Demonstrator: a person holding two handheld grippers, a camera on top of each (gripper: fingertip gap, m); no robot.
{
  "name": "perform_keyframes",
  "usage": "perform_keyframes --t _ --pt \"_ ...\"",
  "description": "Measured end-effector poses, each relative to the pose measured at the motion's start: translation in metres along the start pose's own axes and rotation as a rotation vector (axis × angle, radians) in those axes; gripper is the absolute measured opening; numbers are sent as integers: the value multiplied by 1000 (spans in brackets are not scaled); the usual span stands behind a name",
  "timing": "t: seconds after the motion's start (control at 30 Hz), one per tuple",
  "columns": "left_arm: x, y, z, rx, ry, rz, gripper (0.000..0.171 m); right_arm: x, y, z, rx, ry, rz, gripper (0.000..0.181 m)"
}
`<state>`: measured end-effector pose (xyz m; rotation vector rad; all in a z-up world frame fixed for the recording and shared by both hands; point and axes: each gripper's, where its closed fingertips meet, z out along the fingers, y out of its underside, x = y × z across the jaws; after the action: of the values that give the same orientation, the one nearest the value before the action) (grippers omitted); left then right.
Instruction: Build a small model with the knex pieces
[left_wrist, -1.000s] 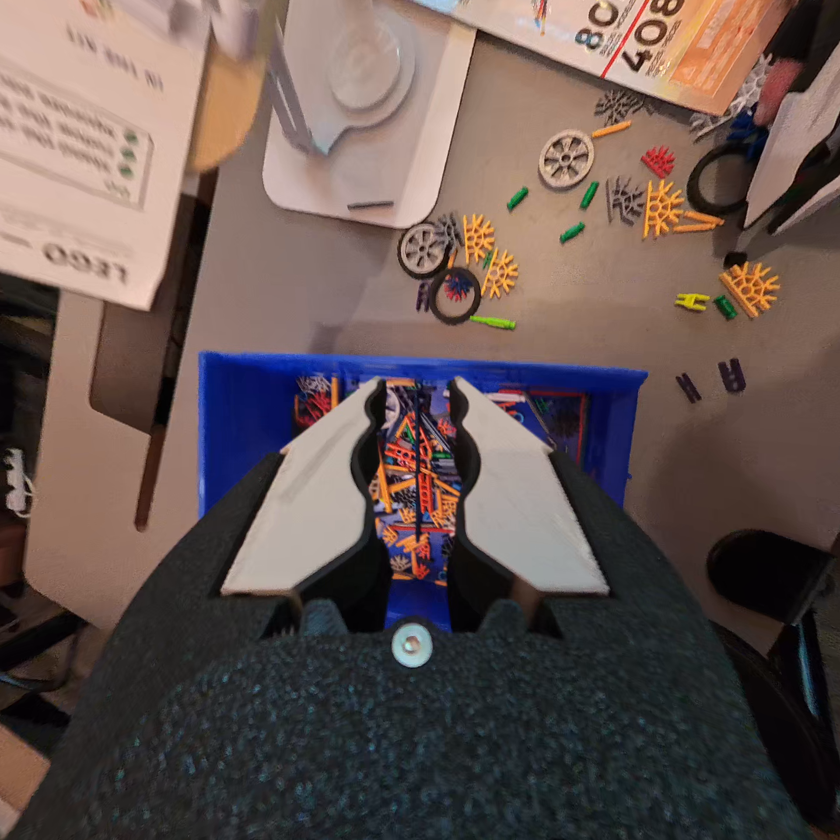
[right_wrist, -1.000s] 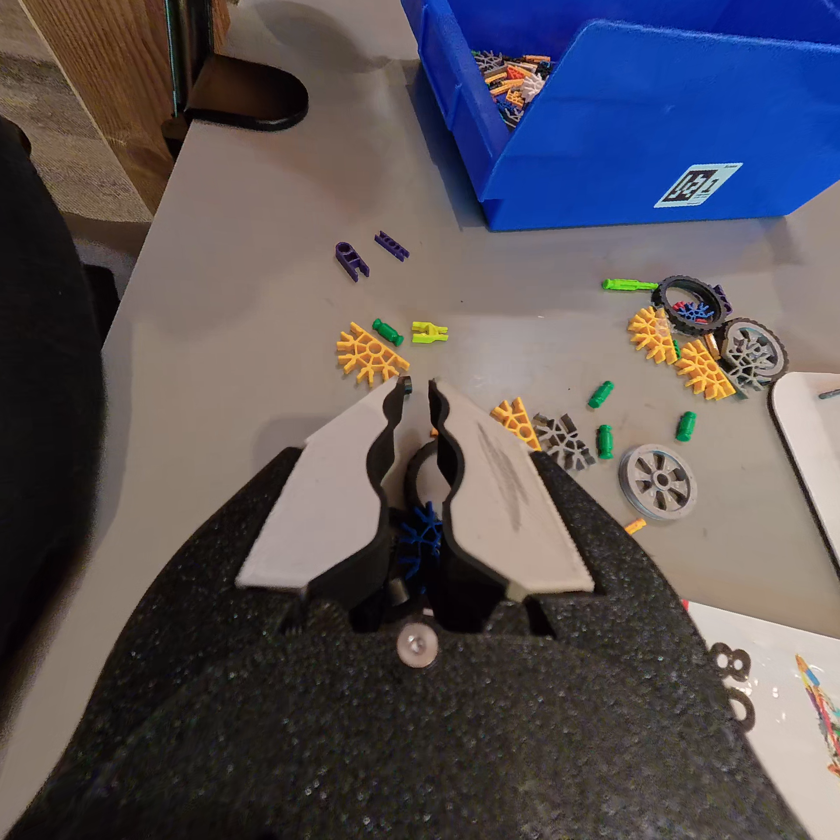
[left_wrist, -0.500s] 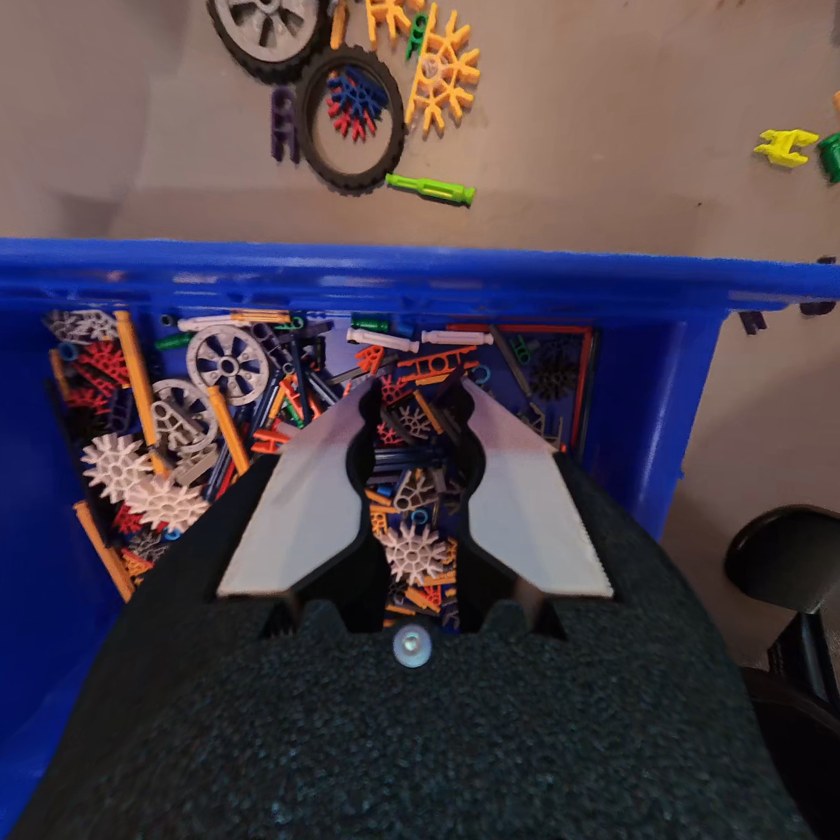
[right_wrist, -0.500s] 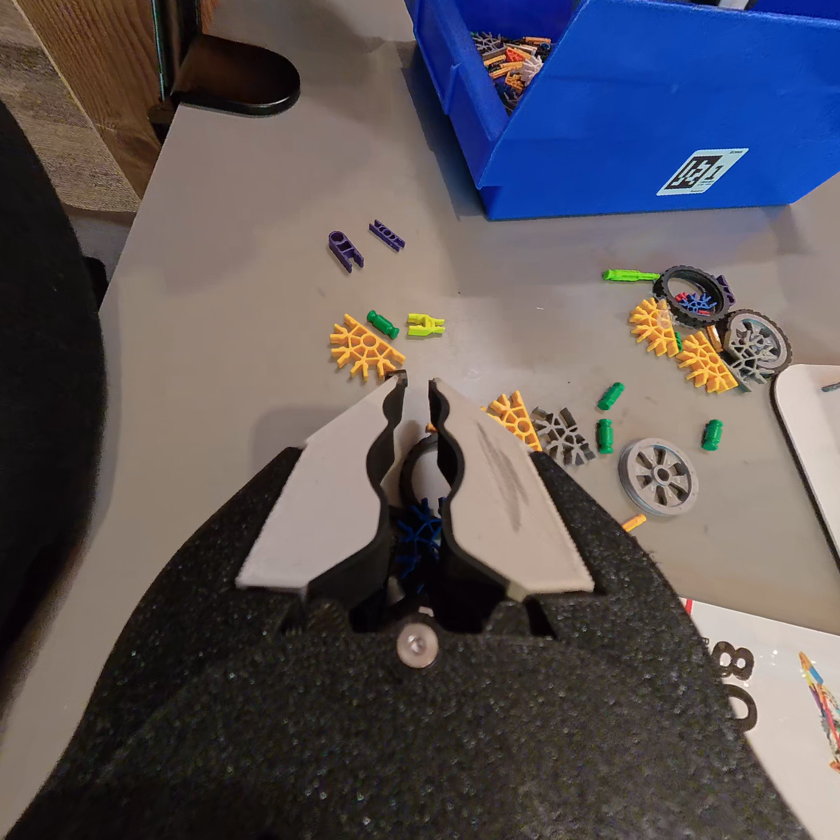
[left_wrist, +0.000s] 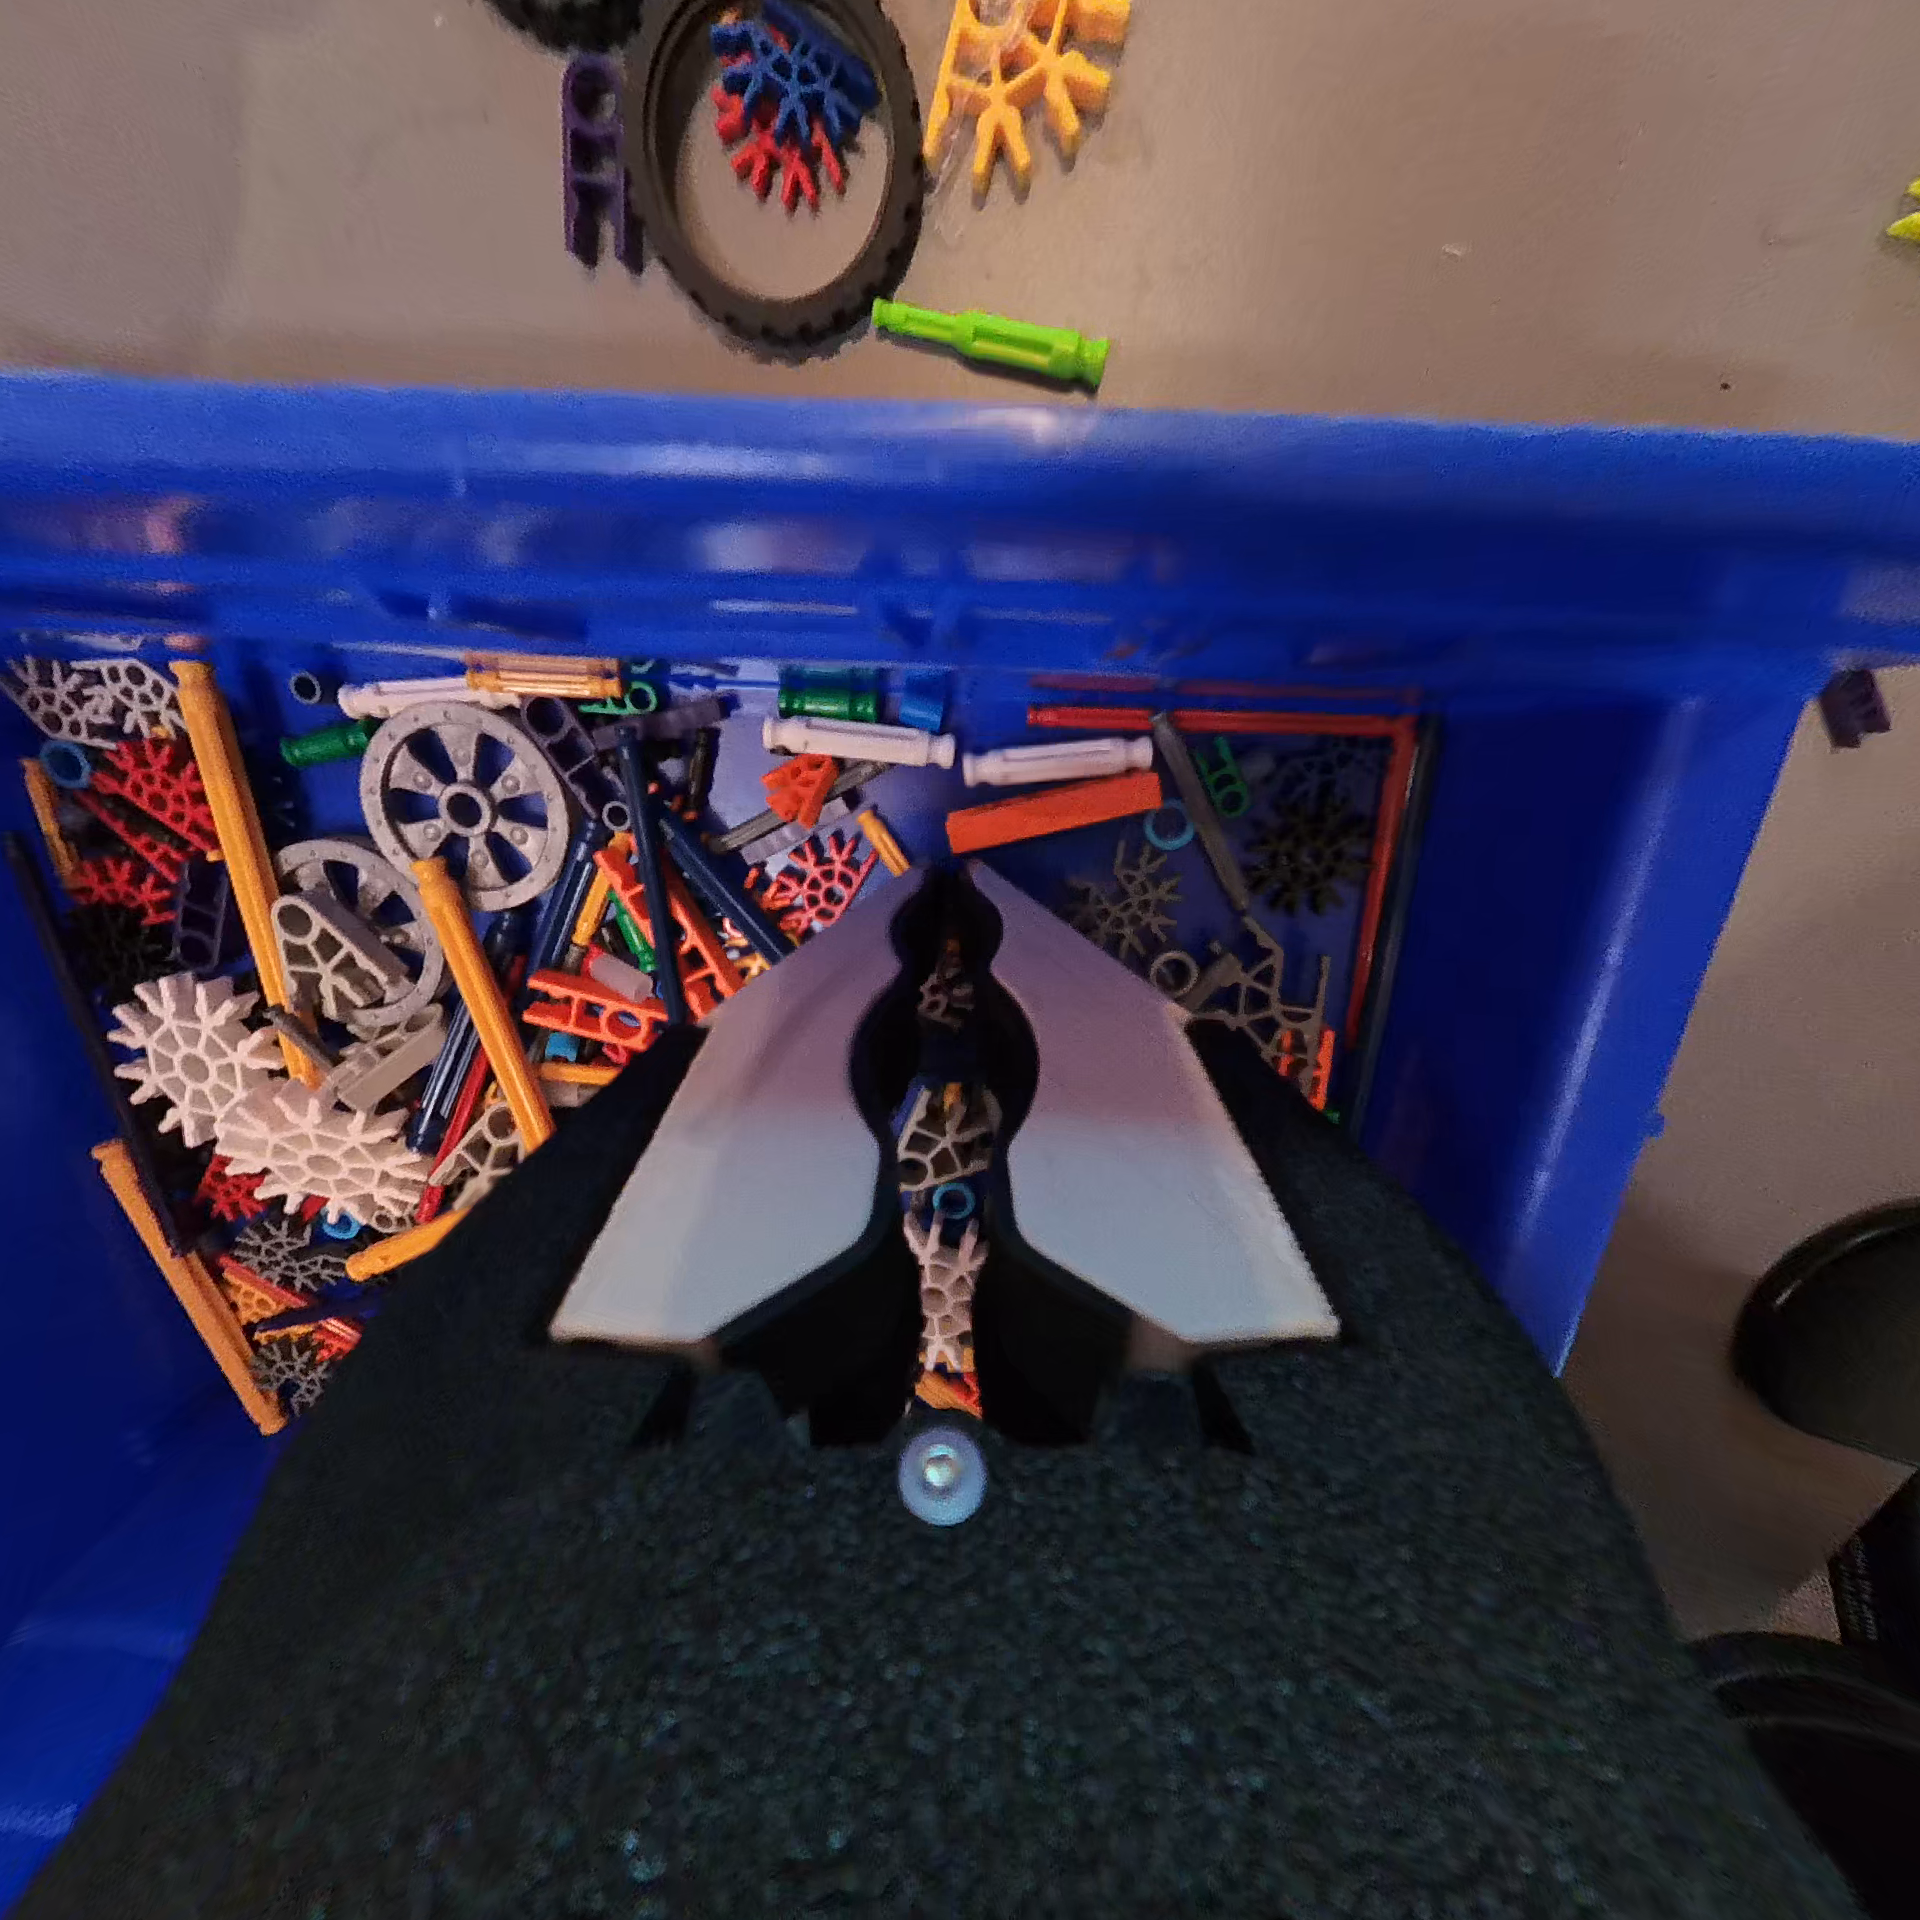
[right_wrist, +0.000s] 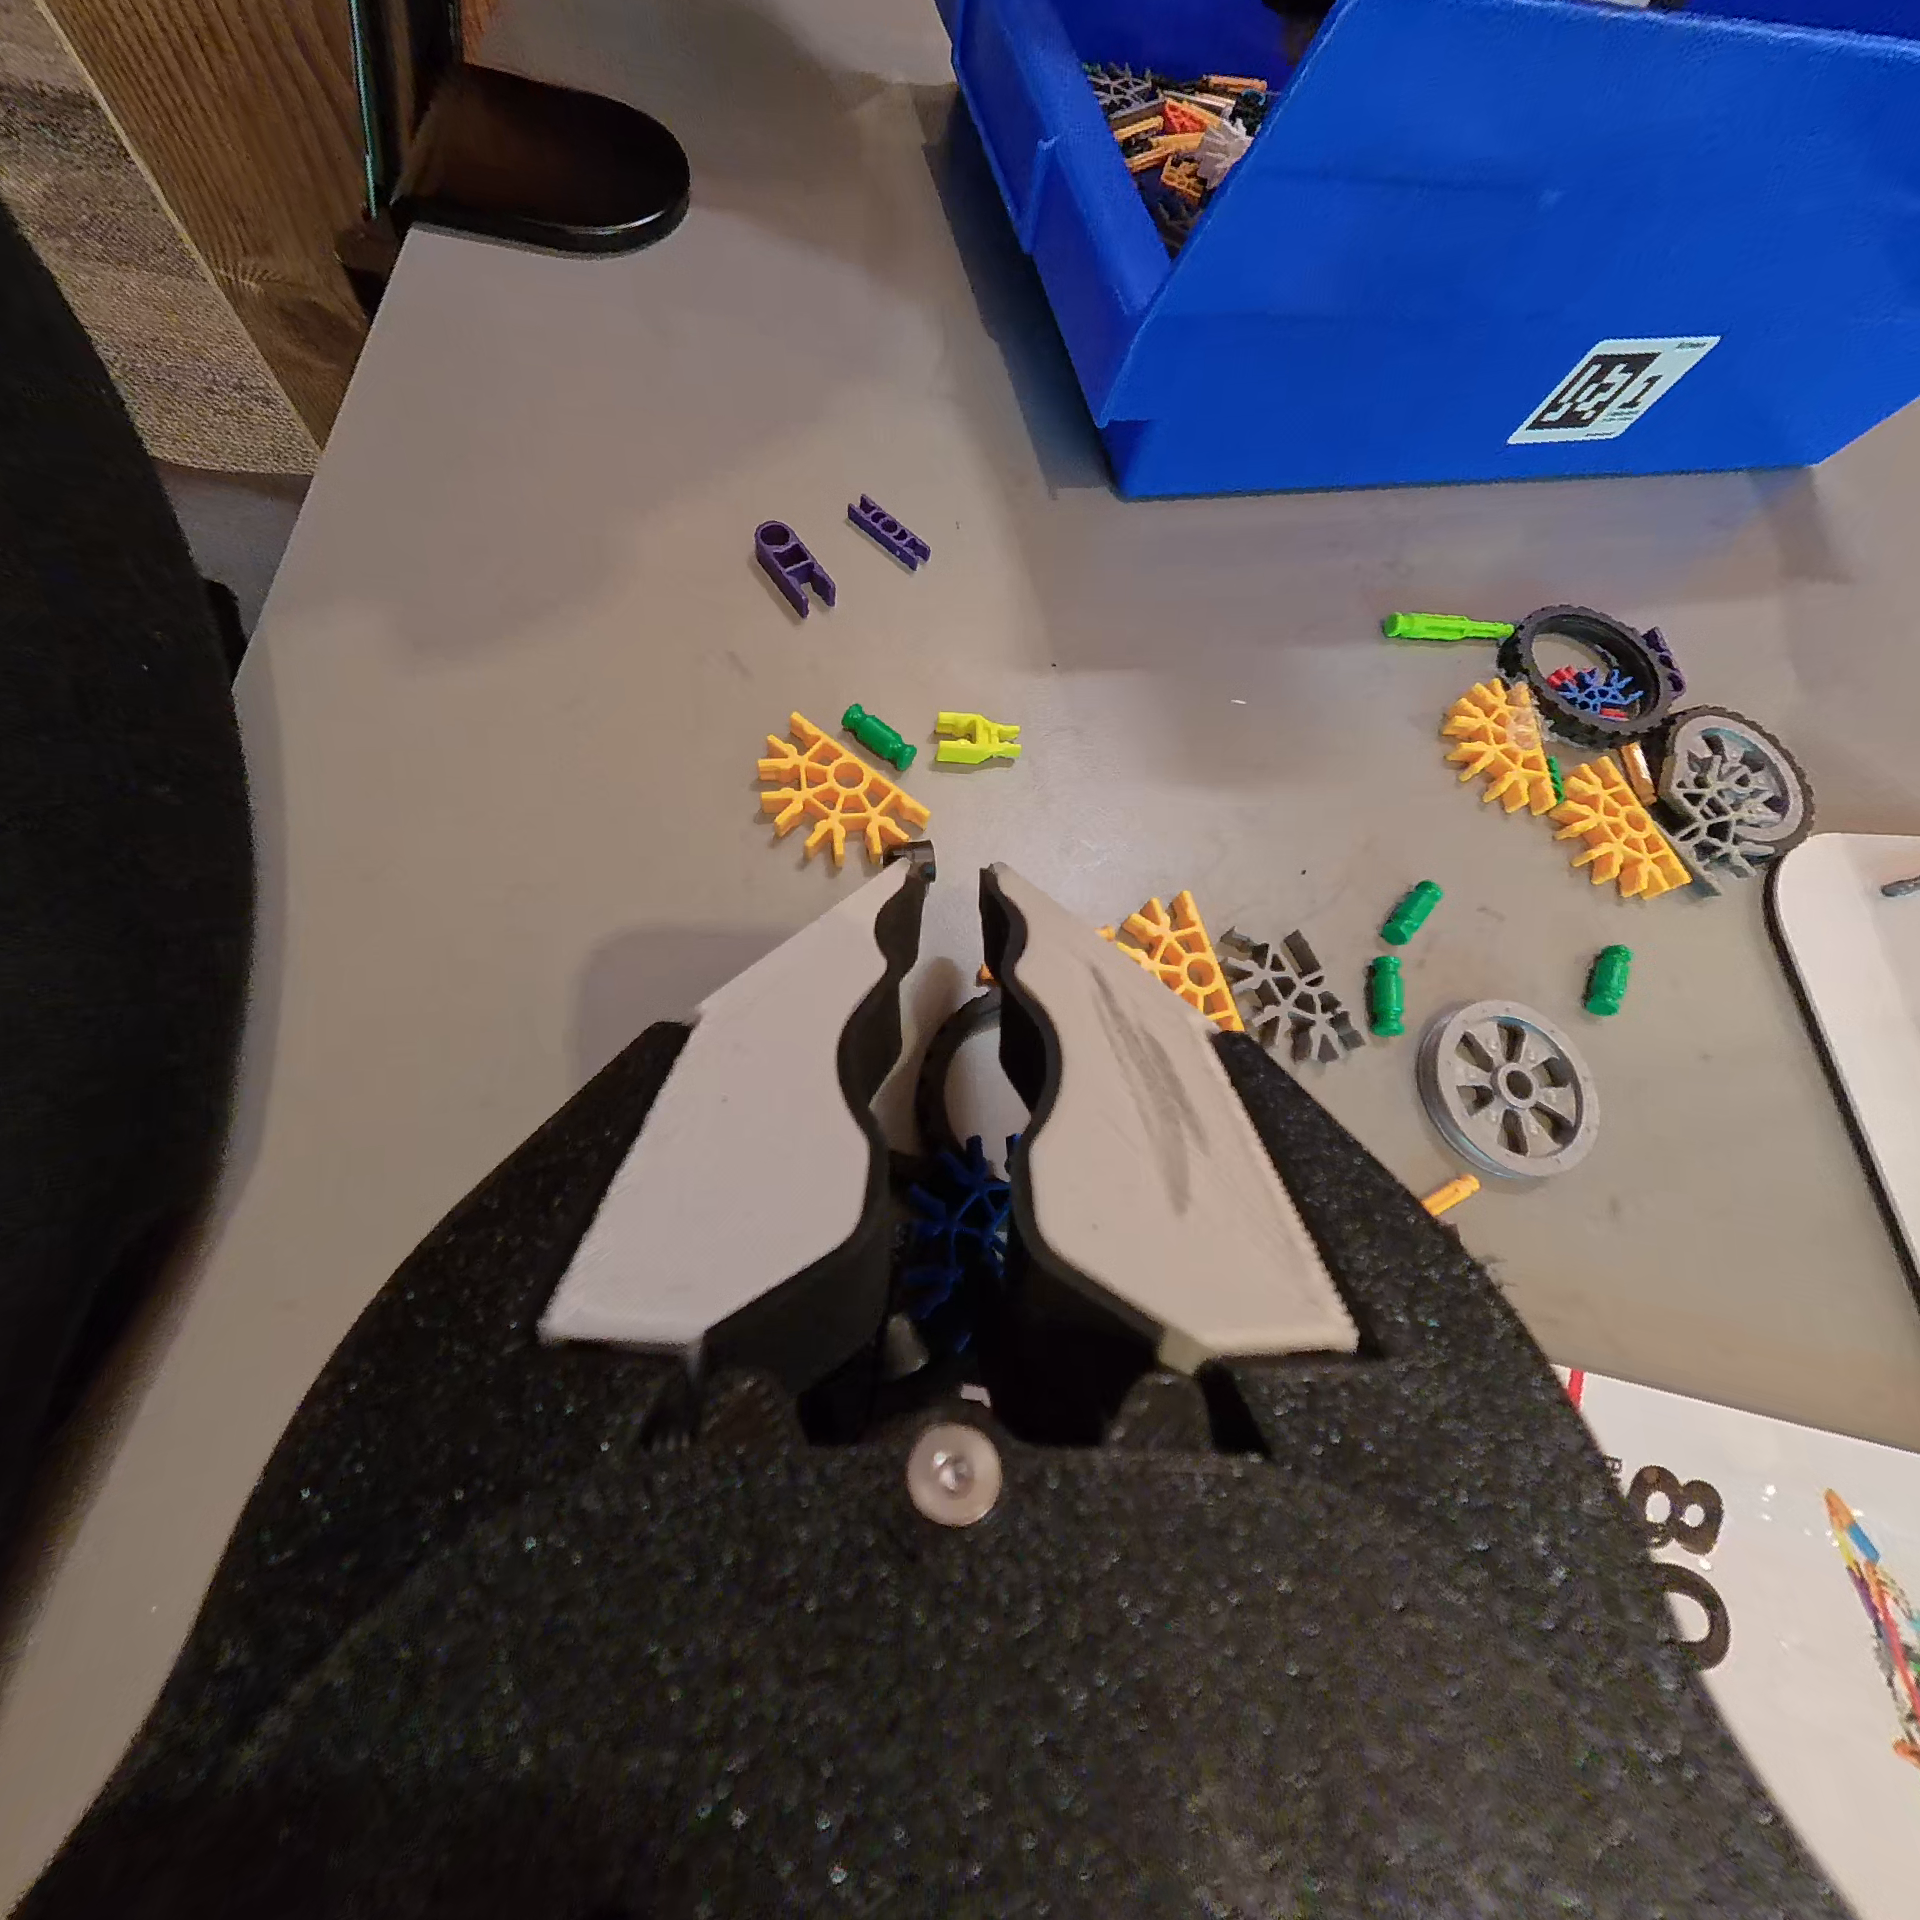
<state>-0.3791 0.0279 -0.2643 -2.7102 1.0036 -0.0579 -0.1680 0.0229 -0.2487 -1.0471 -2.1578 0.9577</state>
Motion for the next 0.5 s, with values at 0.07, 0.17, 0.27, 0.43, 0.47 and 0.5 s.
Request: perform_keyframes --t 0.07,0.17,0.27,0.43,0.47,0.5 --pt "-3 4 -1 -13 -11 -5 0 0 0 0 -1 0 0 9" --pt "-21 14 -7 -61 -92 -12 0 0 0 0 -1 0 -1 9" --pt "-34 11 -15 -38 -135 -31 3 0 0 0 0 0 -1 9" --pt "-46 5 -31 7 -156 -59 10 0 0 -1 1 1 -1 9" --pt "-45 5 -33 11 -144 -65 12 0 0 -1 2 1 -1 9" --pt "-44 7 -33 3 -129 -70 14 0 -1 -1 2 1 -1 9"
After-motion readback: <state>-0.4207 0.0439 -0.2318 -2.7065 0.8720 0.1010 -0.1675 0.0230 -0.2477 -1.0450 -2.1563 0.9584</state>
